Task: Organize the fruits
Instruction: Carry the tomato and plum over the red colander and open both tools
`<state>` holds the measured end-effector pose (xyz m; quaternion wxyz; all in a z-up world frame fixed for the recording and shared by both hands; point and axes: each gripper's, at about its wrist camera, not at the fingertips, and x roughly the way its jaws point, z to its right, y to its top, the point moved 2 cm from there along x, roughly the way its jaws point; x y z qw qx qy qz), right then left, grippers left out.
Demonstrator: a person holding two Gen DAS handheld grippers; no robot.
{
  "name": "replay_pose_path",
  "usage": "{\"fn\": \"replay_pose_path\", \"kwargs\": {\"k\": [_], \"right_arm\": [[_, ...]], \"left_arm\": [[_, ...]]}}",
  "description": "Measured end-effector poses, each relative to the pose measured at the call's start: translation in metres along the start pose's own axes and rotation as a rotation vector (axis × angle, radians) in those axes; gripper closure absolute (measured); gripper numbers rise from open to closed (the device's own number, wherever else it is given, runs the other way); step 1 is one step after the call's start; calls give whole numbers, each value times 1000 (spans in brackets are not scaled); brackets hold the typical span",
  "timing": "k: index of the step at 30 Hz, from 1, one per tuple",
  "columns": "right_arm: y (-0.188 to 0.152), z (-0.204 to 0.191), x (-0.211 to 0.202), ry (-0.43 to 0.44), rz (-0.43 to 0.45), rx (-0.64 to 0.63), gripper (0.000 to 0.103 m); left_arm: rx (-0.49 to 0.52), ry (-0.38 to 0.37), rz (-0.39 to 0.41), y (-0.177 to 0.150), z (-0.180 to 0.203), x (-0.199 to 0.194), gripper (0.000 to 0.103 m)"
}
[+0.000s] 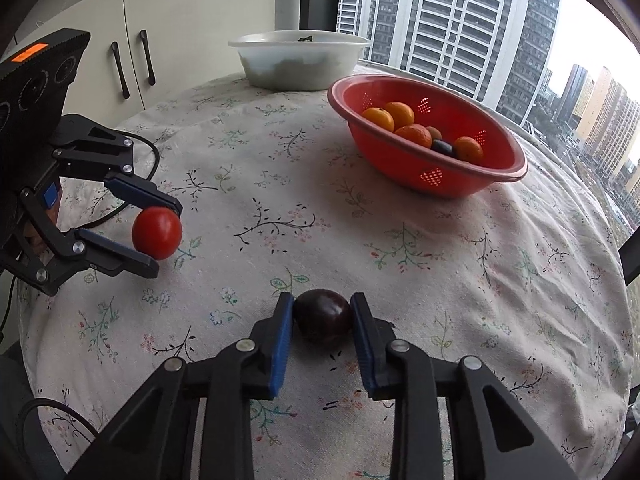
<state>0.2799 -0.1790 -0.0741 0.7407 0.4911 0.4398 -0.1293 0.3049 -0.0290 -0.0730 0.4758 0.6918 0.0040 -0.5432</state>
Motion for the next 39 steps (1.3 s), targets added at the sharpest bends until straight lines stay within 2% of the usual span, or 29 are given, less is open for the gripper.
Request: {"fn": "replay_pose_path", "kwargs": {"k": [9, 13, 19, 25, 31, 39], "right_arm": [[-4, 14, -18, 11, 68, 77, 72], [-4, 34, -30, -22, 95, 124, 72], [9, 76, -56, -98, 163, 223, 72], [48, 103, -77, -132, 253, 250, 72], [88, 108, -45, -114, 233, 203, 72], [112, 109, 18, -102, 145, 149, 72]], "left_arm": [[-1, 16, 24, 15, -9, -6, 68], [-7, 37, 50, 33, -24, -12, 68], [-5, 86, 88, 76, -57, -18, 68], [-18, 136, 92, 124, -96, 0, 68], [-7, 172, 46, 161, -120, 49, 68], [-16, 190, -6, 168, -137, 97, 68]]}}
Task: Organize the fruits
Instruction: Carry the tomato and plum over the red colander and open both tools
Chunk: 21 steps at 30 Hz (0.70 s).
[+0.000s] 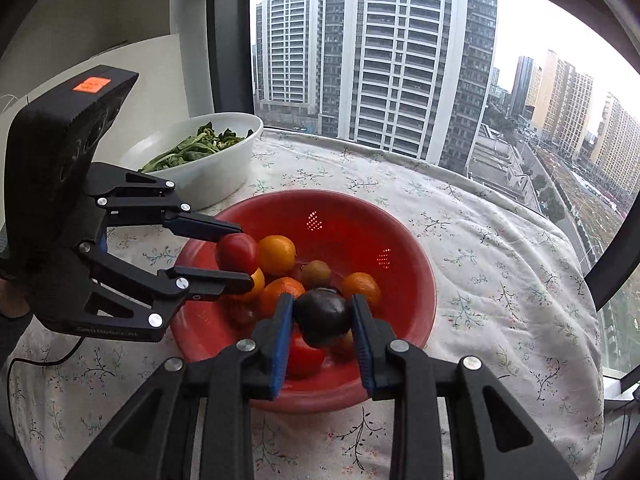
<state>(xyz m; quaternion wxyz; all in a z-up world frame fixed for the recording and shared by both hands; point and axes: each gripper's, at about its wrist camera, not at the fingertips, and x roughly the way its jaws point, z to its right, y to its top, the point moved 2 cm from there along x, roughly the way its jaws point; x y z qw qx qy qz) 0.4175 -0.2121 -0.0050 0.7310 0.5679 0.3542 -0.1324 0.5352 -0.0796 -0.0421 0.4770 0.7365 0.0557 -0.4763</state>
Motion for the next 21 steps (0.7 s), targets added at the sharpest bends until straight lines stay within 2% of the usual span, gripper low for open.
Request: {"fn": "replay_pose_path", "kwargs": {"k": [6, 17, 21], "right_arm": [[-2, 4, 26, 0, -33, -1, 72], [-3, 1, 41, -30, -53, -22, 72], [-6, 1, 47, -46, -66, -24, 72]], "left_arm": [[1, 5, -9, 0, 0, 13, 67], [-8, 17, 2, -5, 8, 12, 67], [-18, 22, 8, -9, 8, 11, 64]]}}
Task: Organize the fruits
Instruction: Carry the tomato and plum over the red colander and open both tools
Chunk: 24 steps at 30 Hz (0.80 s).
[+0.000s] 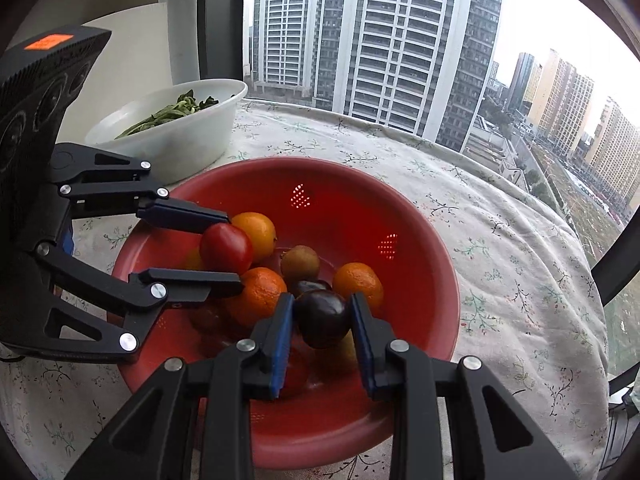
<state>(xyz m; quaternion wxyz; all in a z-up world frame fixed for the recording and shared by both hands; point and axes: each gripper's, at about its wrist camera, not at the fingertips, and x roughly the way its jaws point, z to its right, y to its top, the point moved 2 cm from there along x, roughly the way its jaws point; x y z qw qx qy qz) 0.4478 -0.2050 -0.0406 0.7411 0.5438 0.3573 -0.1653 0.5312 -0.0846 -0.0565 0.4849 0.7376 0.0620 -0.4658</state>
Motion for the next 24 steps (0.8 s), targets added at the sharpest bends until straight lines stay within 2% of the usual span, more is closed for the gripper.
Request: {"fn": "replay_pose_path", "kwargs": {"k": [7, 10, 11, 12, 14, 19, 24], "right_arm": [[-1, -4, 4, -27, 0, -18, 72], [-2, -3, 4, -35, 1, -18, 69], [-1, -3, 4, -38, 3, -17, 64], [-1, -3, 3, -40, 7, -15, 60], [0, -2, 2, -48, 12, -12, 53], [-2, -2, -2, -56, 17, -6, 52], [-4, 0, -18, -79, 52, 1, 52]], "left_arm": [[-12, 10, 4, -3, 0, -3, 63], [-24, 15, 8, -3, -2, -5, 51], [-26, 16, 11, -3, -1, -6, 43], [-23, 18, 14, -3, 0, -7, 40], [-15, 16, 12, -4, 3, -8, 40], [-20, 18, 16, -6, 5, -11, 40], [-30, 36, 44, -9, 6, -27, 25]]}}
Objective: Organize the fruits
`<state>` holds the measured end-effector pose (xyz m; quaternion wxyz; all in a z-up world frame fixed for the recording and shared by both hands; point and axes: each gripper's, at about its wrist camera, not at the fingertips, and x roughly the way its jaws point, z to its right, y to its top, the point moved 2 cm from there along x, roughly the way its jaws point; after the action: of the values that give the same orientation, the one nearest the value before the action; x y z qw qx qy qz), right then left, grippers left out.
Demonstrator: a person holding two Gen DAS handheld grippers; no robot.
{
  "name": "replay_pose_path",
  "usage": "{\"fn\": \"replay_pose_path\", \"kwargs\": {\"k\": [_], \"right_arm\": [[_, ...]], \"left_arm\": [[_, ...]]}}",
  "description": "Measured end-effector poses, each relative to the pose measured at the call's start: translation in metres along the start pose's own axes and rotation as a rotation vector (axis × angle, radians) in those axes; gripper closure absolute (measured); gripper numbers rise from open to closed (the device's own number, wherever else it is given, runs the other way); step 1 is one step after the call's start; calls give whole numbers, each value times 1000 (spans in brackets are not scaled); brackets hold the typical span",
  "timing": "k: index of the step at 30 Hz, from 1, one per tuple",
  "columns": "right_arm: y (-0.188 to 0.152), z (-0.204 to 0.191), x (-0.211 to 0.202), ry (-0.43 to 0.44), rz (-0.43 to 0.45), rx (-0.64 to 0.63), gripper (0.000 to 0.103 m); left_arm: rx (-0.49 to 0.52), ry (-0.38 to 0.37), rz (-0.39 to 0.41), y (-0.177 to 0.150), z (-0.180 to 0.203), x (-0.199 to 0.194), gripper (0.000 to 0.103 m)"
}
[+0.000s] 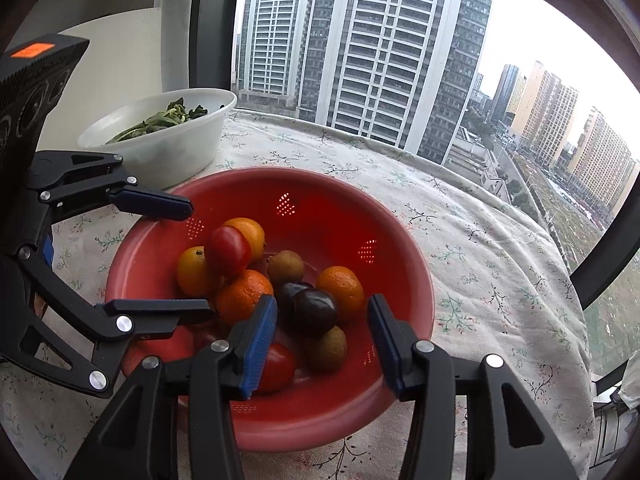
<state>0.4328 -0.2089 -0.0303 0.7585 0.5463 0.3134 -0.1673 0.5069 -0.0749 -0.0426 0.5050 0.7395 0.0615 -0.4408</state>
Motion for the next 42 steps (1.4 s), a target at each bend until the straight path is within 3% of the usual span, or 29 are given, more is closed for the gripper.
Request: {"fn": "replay_pose_path", "kwargs": {"k": [2, 4, 10, 14, 18, 22, 26, 32, 42], "right_arm": [[-1, 2, -11, -12, 21, 10, 47], [-4, 4, -25, -25, 54, 27, 39], [-24, 2, -82, -32, 204, 104, 14], [-47, -10, -130, -64, 349, 155, 0], [-74, -28, -182, -131, 520, 186, 0], [-97, -54, -224, -187, 609, 177, 0], [-116, -74, -257, -193, 643, 188, 0], [-149, -102, -289, -177, 613, 216, 0], [-191, -127, -298, -154, 434, 310, 0]], "left_arm": [[-10, 13, 25, -3, 2, -12, 16], [-31, 43, 61, -7, 5, -27, 0], [-95, 138, 140, -36, 22, -78, 0], [-185, 192, 244, -60, 39, -128, 0], [-277, 390, 302, -87, 61, -185, 0], [-322, 477, 359, -118, 85, -228, 0], [-393, 480, 314, -146, 95, -254, 0], [-434, 529, 248, -190, 114, -282, 0], [-437, 542, 214, -236, 152, -305, 0]]}}
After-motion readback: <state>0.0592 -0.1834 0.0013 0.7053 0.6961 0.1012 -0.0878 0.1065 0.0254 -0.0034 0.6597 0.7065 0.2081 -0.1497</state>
